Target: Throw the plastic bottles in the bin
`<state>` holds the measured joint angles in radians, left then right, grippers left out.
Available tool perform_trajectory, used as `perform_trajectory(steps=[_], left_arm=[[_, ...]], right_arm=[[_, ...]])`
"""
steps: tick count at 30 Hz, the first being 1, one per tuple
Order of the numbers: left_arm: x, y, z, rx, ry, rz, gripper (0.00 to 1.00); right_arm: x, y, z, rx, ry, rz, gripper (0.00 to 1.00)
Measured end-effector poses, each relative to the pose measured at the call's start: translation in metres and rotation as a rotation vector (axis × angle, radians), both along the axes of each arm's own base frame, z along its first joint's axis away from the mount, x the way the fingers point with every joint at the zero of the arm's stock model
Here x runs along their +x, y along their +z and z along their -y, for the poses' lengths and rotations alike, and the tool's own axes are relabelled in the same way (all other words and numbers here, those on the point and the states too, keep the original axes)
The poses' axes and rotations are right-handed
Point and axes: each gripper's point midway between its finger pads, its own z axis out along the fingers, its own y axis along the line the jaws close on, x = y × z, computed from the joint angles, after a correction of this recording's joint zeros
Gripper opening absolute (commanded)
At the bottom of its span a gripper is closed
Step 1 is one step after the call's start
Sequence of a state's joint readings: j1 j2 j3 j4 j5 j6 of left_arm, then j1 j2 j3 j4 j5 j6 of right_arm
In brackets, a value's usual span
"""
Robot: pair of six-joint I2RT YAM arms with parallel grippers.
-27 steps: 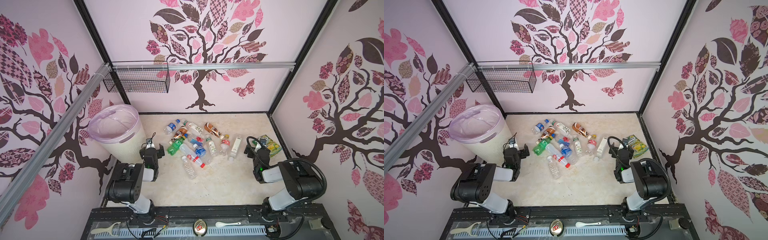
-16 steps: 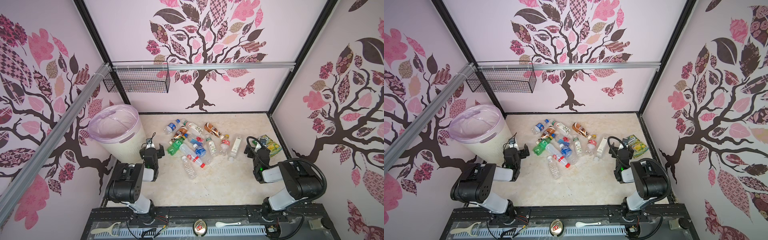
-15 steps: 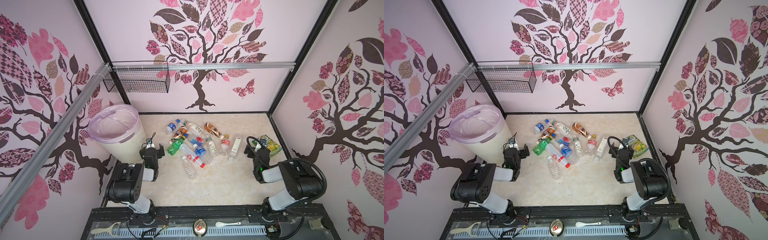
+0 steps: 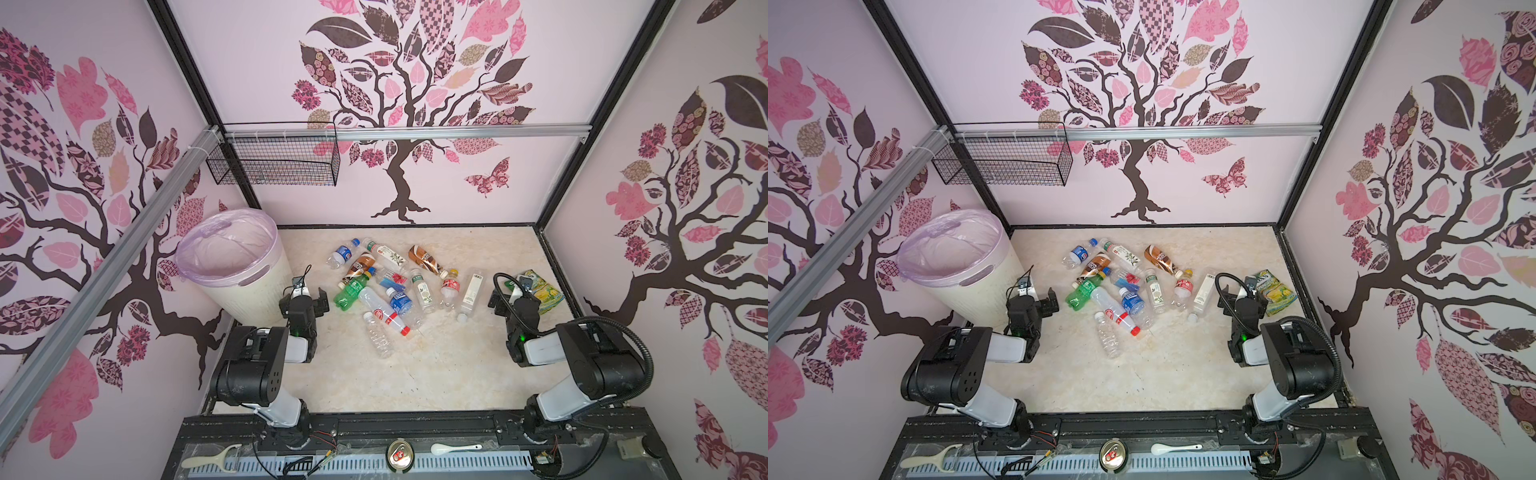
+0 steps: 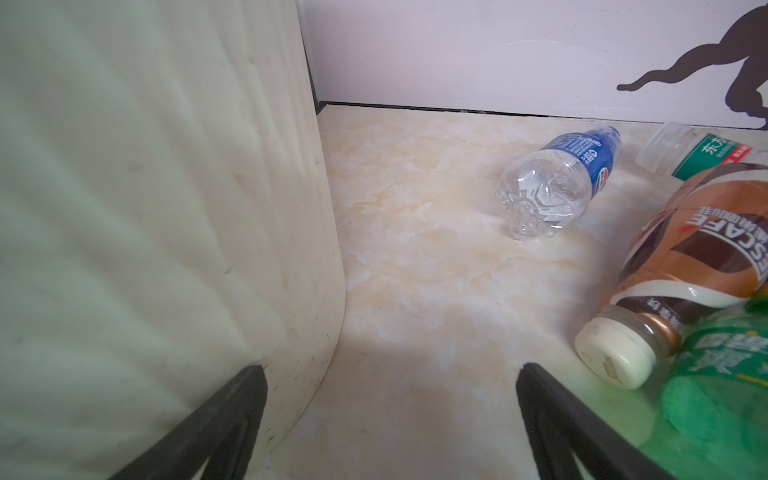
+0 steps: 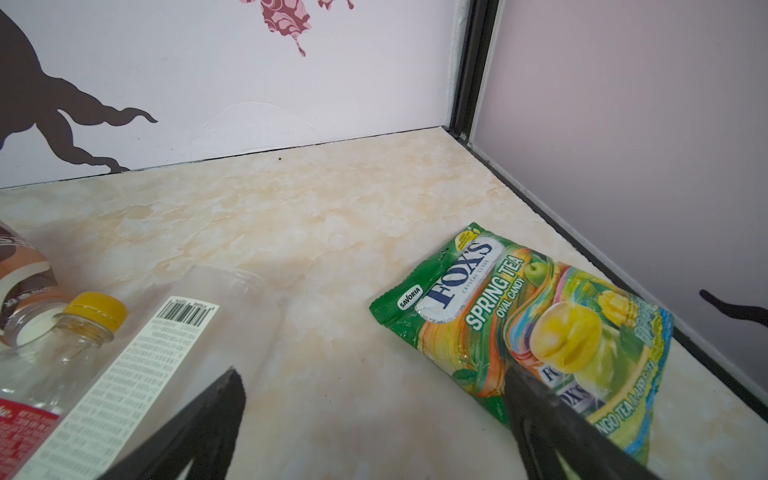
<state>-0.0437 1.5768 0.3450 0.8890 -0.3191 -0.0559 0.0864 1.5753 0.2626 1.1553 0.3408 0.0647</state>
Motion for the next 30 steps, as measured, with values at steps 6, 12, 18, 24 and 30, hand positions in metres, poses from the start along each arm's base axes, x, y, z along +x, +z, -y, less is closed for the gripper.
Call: perform_trajectory(steps=[6,12,18,24,30], left_arm=[[0.003,0.001,-0.001,-0.036,-0.042,0.01,0.98],[0.004,0.004,-0.002,-0.088,-0.092,0.022,0.98],[-0.002,0.021,-0.002,-0.093,-0.085,0.007,0.98],[-0.018,0.059,-0.008,-0.119,-0.034,0.02,0.98],[-0.038,0.104,0.006,-0.199,-0.003,0.009,0.98]], right_arm=[[0.0,0.0,0.0,0.0,0.0,0.0,1.0],[0.0,0.0,0.001,-0.001,-0.003,-0.001,1.0],[-0.003,0.008,-0.002,-0.005,-0.003,0.021,1.0],[0.002,0.056,-0.006,0.009,-0.064,0.073,1.0],[0.009,0.093,-0.007,0.172,-0.139,0.075,1.0]])
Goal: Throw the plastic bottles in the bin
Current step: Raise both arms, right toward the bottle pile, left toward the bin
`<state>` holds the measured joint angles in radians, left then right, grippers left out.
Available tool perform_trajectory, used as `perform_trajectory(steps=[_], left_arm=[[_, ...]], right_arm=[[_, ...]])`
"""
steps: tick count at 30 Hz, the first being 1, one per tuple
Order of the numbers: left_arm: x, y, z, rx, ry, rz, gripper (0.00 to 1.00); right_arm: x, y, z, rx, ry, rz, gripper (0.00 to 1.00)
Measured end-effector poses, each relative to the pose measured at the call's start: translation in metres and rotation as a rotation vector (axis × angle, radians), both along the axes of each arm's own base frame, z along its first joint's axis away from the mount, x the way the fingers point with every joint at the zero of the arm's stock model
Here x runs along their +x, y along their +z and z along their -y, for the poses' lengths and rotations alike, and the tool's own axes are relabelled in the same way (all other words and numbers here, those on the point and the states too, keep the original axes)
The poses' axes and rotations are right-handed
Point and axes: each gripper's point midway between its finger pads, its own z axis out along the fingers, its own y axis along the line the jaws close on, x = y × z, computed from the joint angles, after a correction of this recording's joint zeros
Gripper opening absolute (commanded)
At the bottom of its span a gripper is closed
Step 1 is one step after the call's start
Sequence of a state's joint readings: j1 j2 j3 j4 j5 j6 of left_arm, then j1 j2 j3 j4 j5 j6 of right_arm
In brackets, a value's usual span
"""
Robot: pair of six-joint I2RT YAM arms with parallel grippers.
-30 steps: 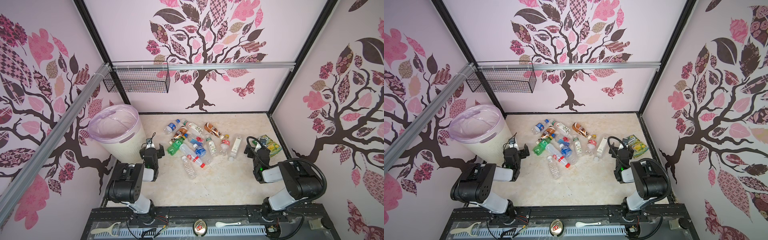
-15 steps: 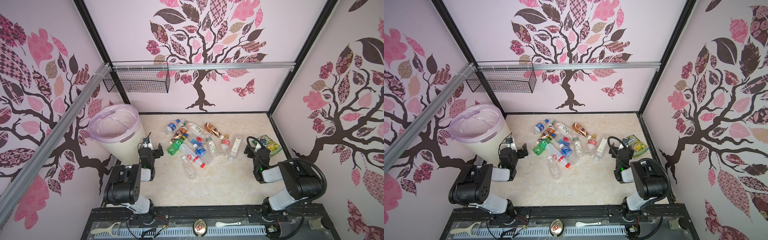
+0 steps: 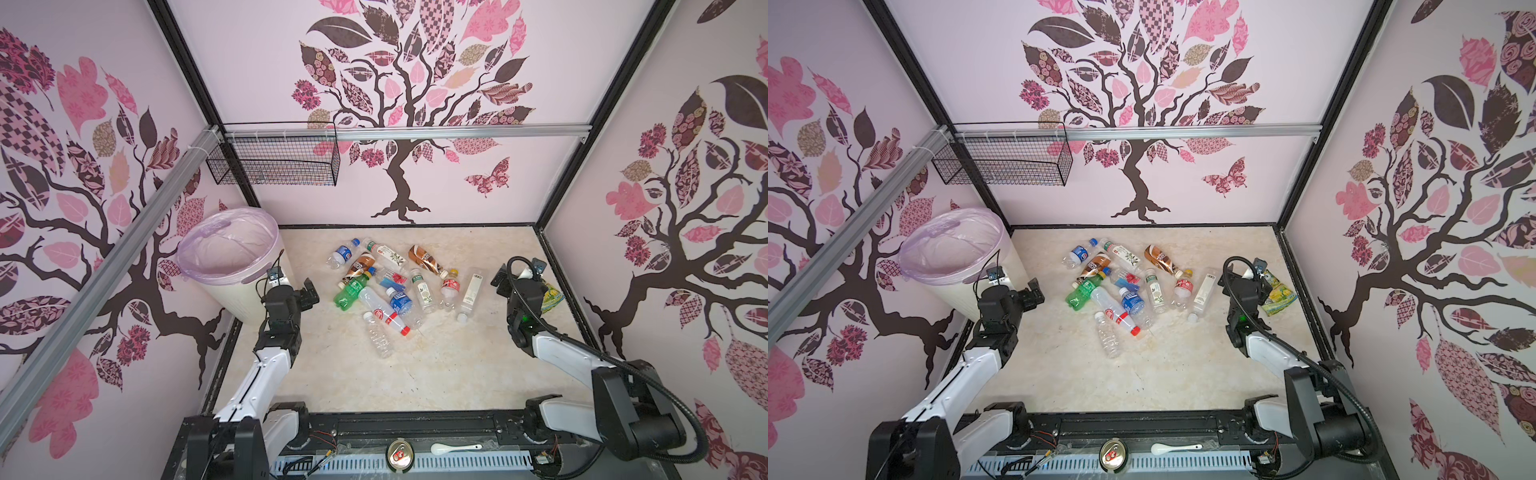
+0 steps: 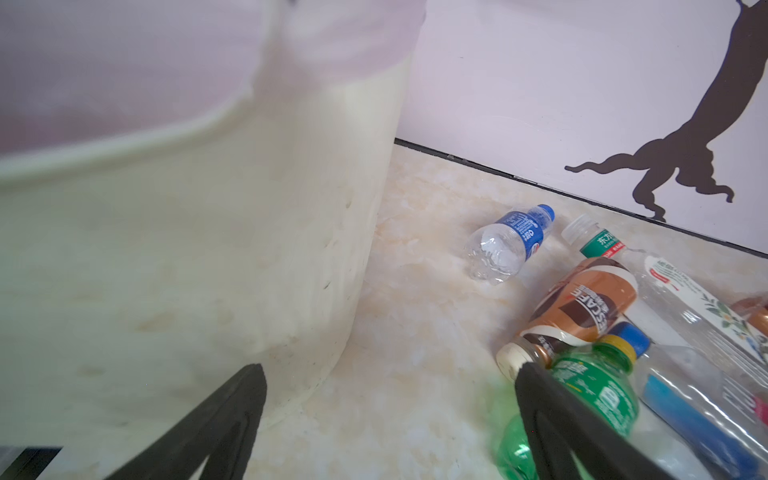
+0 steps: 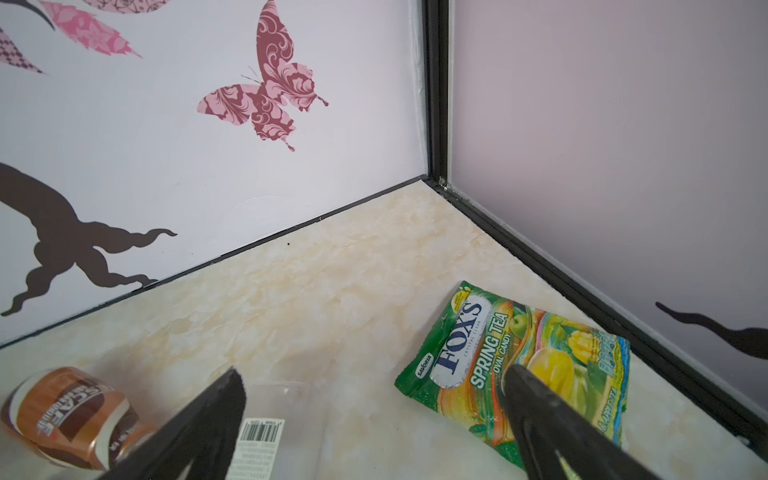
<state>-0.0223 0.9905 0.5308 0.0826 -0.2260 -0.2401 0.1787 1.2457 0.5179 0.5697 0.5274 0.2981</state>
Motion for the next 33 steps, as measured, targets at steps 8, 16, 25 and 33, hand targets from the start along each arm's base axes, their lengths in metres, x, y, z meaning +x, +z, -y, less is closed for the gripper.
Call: perform_trajectory(steps=[8,16,25,33], left_arm=[[-0.028,0.047,0.047,-0.072,-0.054,-0.086,0.98],[-0.026,0.162,0.052,-0.022,-0.052,-0.134,0.98],[0.004,0.228,0.023,0.156,0.081,-0.123,0.98],[0.067,0.238,-0.013,0.087,0.183,-0.195,0.98]], right_arm=[[0.013,0.05,-0.066,0.015,0.139,-0.09,1.0],[0.018,0.113,-0.102,0.084,0.241,-0.072,1.0],[0.007,0.142,-0.15,0.138,0.41,-0.087,0.99],[0.002,0.137,-0.162,0.14,0.456,-0.111,1.0]])
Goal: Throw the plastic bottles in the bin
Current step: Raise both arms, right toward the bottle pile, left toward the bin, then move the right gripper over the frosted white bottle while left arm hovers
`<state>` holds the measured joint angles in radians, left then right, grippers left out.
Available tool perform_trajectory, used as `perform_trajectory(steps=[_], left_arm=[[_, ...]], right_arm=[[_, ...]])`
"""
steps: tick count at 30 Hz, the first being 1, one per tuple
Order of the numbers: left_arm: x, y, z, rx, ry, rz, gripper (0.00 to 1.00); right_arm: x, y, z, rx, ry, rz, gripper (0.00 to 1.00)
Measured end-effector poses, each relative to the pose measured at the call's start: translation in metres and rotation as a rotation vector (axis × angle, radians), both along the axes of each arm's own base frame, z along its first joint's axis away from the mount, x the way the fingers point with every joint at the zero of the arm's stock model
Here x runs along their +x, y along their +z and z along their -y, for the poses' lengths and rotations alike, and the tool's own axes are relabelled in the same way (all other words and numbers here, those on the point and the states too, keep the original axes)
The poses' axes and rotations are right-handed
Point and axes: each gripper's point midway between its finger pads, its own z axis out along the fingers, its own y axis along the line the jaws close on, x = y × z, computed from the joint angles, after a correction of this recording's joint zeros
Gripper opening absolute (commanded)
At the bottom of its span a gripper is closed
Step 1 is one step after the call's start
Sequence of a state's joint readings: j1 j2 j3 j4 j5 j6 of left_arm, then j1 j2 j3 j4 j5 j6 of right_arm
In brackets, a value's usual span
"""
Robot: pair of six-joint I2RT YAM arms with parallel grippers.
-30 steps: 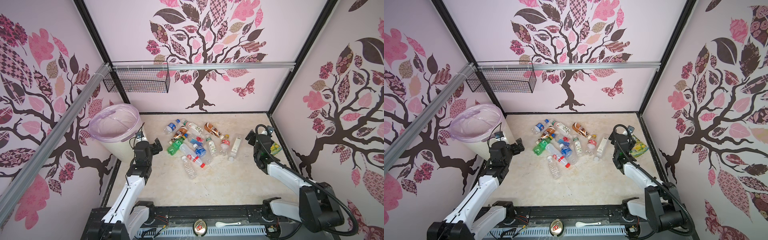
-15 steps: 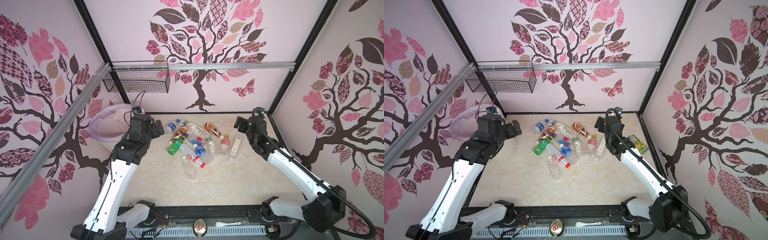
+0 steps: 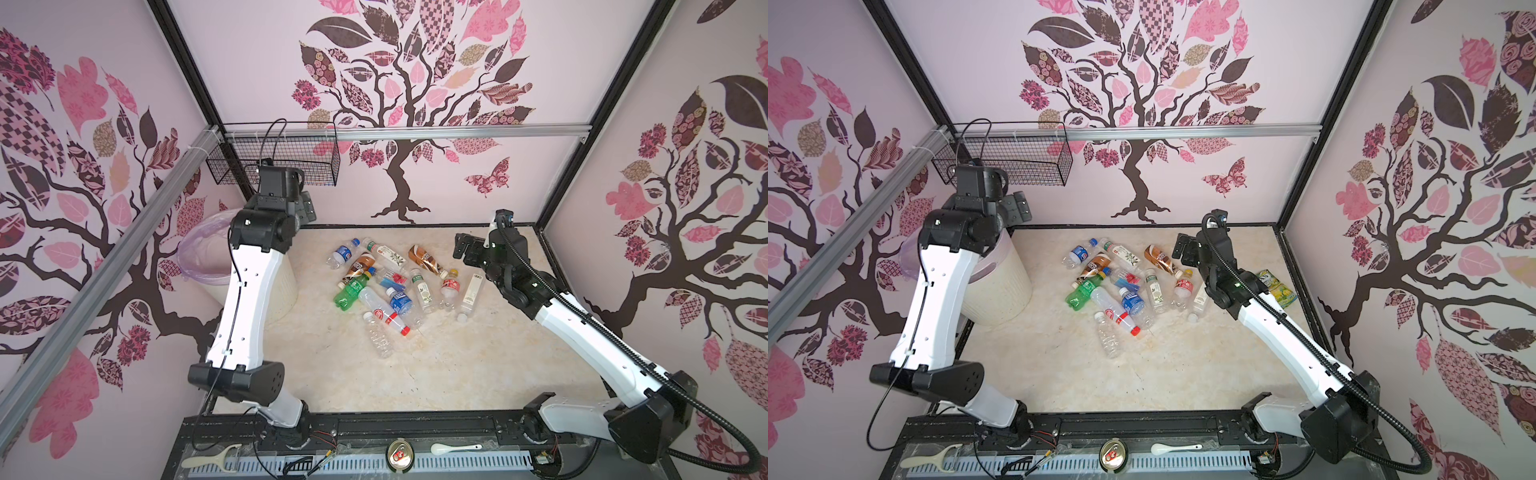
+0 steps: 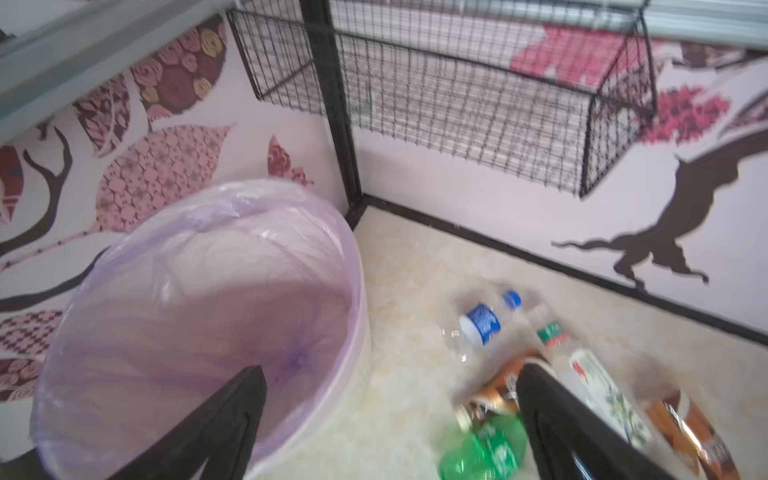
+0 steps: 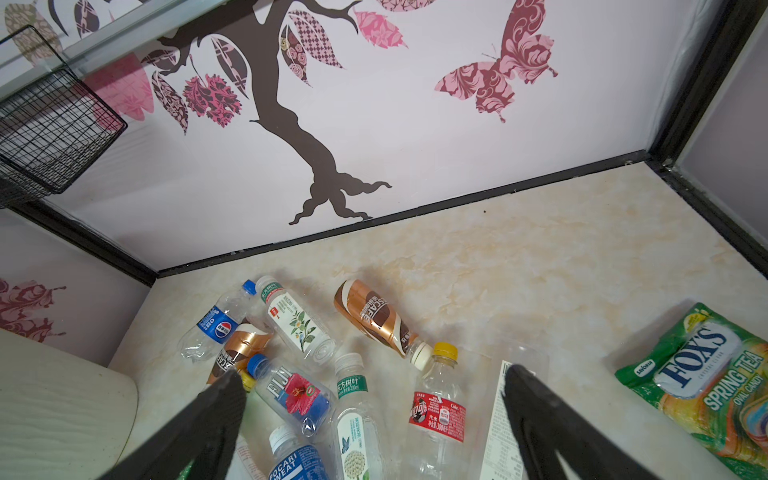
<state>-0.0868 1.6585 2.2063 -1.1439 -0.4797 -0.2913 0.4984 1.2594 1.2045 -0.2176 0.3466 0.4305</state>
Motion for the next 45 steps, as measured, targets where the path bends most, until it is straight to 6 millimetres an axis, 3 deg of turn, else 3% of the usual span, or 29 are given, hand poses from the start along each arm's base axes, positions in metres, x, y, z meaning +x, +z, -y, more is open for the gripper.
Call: perform_trajectory(steps=[2,5,10,13,16,23,30,35,45], left_arm=[[0.012,0.001,-0.023,-0.049,0.053,-0.006,0.98],[0.023,-0.011,-0.041,-0.125,0.083,-0.04,0.98],[0.02,-0.051,-0.044,-0.237,0.072,-0.179,0.98],[0.014,-0.064,-0.045,-0.253,0.068,-0.228,0.98],[0.009,-0.077,-0.043,-0.292,0.052,-0.274,0.87],[0.012,-0.102,-0.045,-0.366,0.033,-0.342,0.75],[0.022,-0.125,-0.04,-0.389,0.006,-0.406,0.51],[0.025,-0.129,-0.036,-0.401,-0.02,-0.419,0.31],[0.029,-0.13,-0.031,-0.399,-0.073,-0.414,0.06]], right_arm=[[0.0,-0.002,-0.001,-0.002,0.004,-0.005,0.99],[-0.001,-0.007,-0.002,-0.013,0.016,-0.013,1.0],[0.001,-0.009,-0.008,-0.036,0.051,-0.014,0.99],[0.004,-0.015,-0.014,-0.048,0.072,-0.022,1.0],[0.007,-0.019,-0.018,-0.054,0.09,-0.03,1.0],[0.013,-0.031,-0.026,-0.06,0.116,-0.049,0.99],[0.016,-0.033,-0.03,-0.054,0.13,-0.051,1.0],[0.017,-0.03,-0.031,-0.053,0.13,-0.036,0.99],[0.018,-0.031,-0.029,-0.071,0.125,-0.026,1.0]])
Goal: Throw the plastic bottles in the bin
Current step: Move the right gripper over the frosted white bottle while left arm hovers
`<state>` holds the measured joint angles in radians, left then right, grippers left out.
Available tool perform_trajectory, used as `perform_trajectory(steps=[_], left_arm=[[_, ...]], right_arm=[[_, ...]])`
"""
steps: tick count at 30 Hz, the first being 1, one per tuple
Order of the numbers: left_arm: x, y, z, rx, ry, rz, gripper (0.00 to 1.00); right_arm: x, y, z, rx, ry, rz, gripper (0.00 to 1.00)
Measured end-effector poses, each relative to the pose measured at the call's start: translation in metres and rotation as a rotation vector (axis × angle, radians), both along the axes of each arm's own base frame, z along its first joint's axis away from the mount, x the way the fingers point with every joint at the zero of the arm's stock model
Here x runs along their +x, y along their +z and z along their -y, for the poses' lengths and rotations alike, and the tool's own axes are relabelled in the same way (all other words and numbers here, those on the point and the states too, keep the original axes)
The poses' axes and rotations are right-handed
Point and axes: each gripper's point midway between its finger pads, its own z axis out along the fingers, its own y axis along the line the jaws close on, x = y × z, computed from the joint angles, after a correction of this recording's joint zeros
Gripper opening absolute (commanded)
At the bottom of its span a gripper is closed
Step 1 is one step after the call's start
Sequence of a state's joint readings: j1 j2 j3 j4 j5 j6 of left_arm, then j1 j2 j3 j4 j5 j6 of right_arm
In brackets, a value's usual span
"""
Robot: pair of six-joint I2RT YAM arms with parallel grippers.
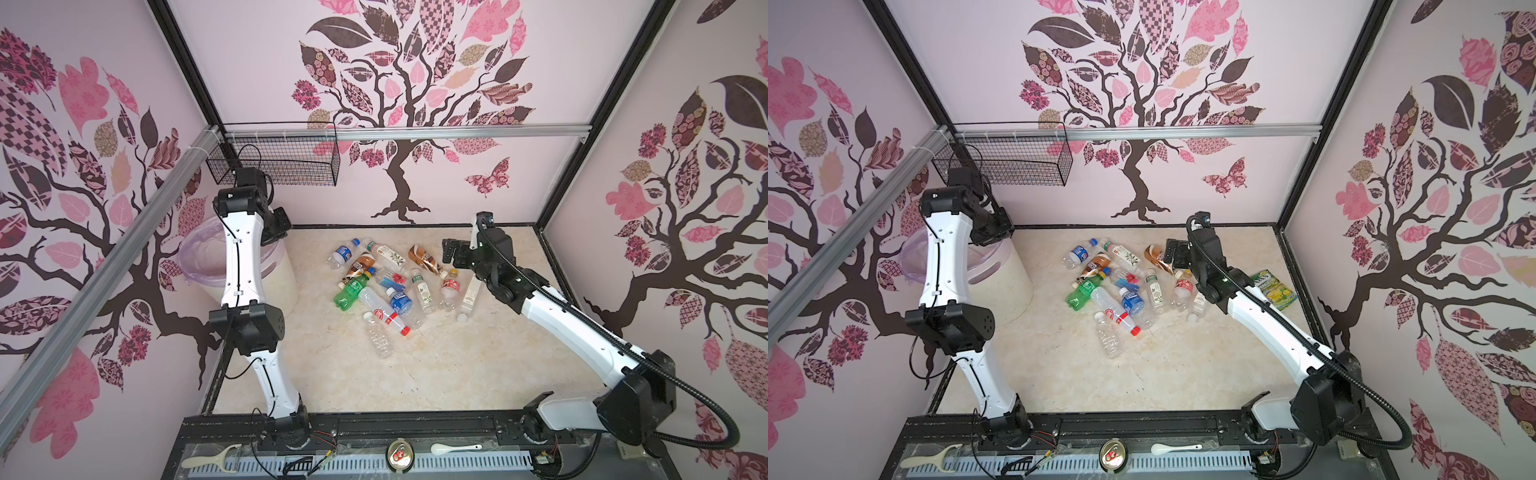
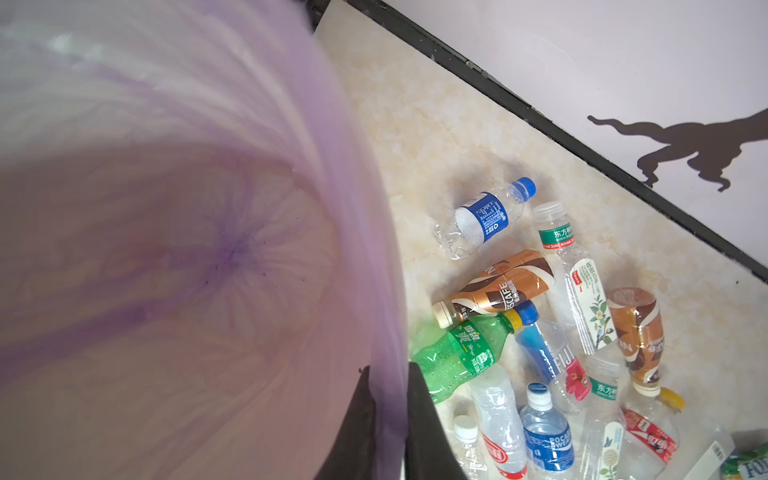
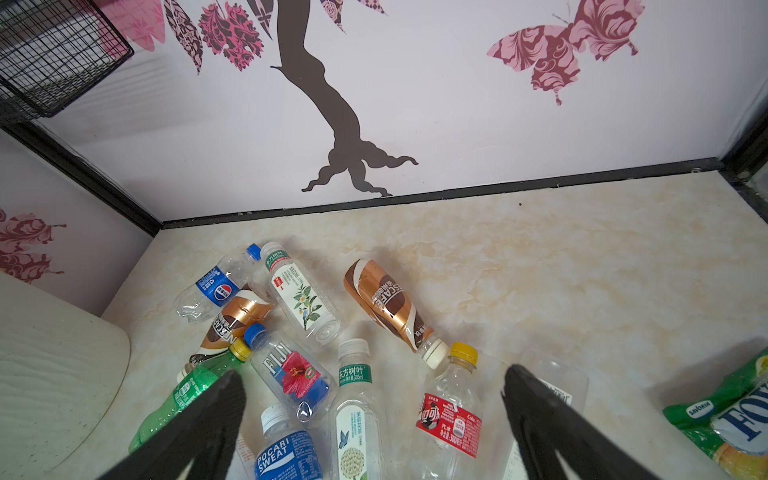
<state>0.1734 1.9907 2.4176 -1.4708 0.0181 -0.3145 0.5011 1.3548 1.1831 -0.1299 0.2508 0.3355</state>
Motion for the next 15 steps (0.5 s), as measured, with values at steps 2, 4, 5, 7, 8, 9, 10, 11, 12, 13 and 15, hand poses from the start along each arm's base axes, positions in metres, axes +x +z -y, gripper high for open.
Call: perform_trajectory(steps=[2,4,5,7,8,9,10,11,12,13,15], left_arm=[[0.0,0.001,-0.001,0.006,0.001,0.004,0.02],[-0.003,0.001,0.001,0.005,-0.001,-0.003,0.0],[-0.004,0.001,0.002,0.005,-0.004,-0.005,0.0],[-0.004,0.001,0.007,0.008,-0.014,-0.009,0.0],[-0.004,0.001,0.01,0.009,-0.022,-0.009,0.0],[-0.003,0.001,0.015,0.011,-0.035,-0.009,0.0],[-0.003,0.001,0.019,0.014,-0.047,-0.009,0.0],[-0.002,0.001,0.025,0.016,-0.062,-0.009,0.0],[-0.001,0.001,0.032,0.017,-0.08,-0.009,0.0],[-0.001,0.002,0.038,0.02,-0.099,-0.01,0.0],[-0.002,0.003,0.05,0.026,-0.135,-0.011,0.0]], right_arm=[[0.0,0.0,0.001,-0.002,-0.003,0.001,0.99],[0.0,0.0,0.001,-0.003,-0.007,0.002,1.0],[0.001,0.0,0.001,-0.003,-0.009,0.003,0.99],[0.001,-0.002,0.002,-0.004,-0.012,0.002,1.0],[0.0,-0.004,0.003,-0.007,-0.013,-0.001,1.0],[0.0,-0.006,0.003,-0.01,-0.015,-0.006,0.99],[0.0,-0.008,0.003,-0.011,-0.015,-0.009,0.99],[0.0,-0.009,0.003,-0.013,-0.016,-0.012,0.99],[-0.001,-0.01,0.004,-0.013,-0.017,-0.014,0.99],[-0.001,-0.011,0.004,-0.014,-0.017,-0.016,1.0],[-0.001,-0.012,0.004,-0.014,-0.019,-0.019,1.0]])
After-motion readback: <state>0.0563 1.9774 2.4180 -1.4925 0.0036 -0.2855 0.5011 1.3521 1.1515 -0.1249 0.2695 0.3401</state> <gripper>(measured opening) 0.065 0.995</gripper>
